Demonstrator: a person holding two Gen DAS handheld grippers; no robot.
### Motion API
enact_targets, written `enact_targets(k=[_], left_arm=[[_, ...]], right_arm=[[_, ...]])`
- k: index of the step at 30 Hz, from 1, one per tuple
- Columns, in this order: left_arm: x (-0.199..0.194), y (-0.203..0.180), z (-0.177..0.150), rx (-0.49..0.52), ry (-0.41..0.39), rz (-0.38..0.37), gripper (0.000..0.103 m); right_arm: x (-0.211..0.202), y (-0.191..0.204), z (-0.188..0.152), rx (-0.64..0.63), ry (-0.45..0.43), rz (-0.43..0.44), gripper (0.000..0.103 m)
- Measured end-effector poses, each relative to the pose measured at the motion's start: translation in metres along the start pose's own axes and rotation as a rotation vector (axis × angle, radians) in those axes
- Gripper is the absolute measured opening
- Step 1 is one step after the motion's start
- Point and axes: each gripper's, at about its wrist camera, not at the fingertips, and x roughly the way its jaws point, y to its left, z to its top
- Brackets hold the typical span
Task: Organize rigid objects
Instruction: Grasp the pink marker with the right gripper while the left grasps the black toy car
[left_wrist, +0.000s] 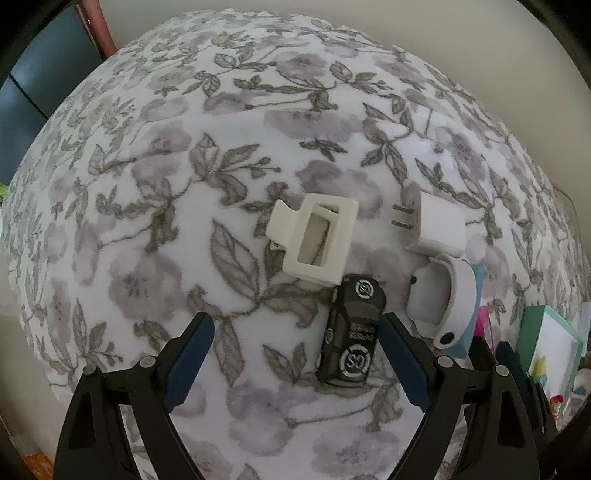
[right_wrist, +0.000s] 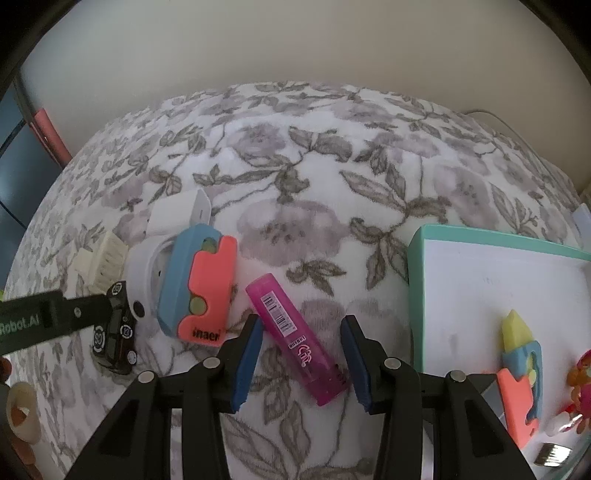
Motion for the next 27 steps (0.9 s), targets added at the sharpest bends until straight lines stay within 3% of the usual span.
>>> enact_targets(k=[2,5,9,18,20,23,27], left_arm=[[-0.001,0.000,-0.002,0.001,0.003,-0.022,0.091],[-0.004,-0.003,-0.002,0.008,-0.004,-0.026,0.091],[0.000,-0.011,-0.003,0.019,0.022,-0.045,0.091],[0.016,-0.026,-0.005,0.033,0.051,-0.014,0.089],[0.017,-0.028,-0.003,0.039,0.049,-0.012,0.083],[0.019,-0.034,-0.003,0.054,0.055,-0.016,0.067],[0.019,-0.045,-0.008,0.089,0.047,0.007,0.054]], right_arm=[[0.001,0.000,0.000,0.005,-0.002,0.004,0.047],[0.000,0.002,0.002,-0.002,0.002,0.003,0.034],[-0.003,0.000,0.001,0.003,0.014,0.006,0.025],[-0.011,-0.002,-0.011,-0.006,0.041,0.000,0.021],[-0.013,-0.003,-0.014,0.001,0.048,0.002,0.021],[-0.016,-0.005,-0.018,0.019,0.059,0.006,0.021],[-0.019,-0.007,-0.025,0.040,0.075,0.004,0.021]])
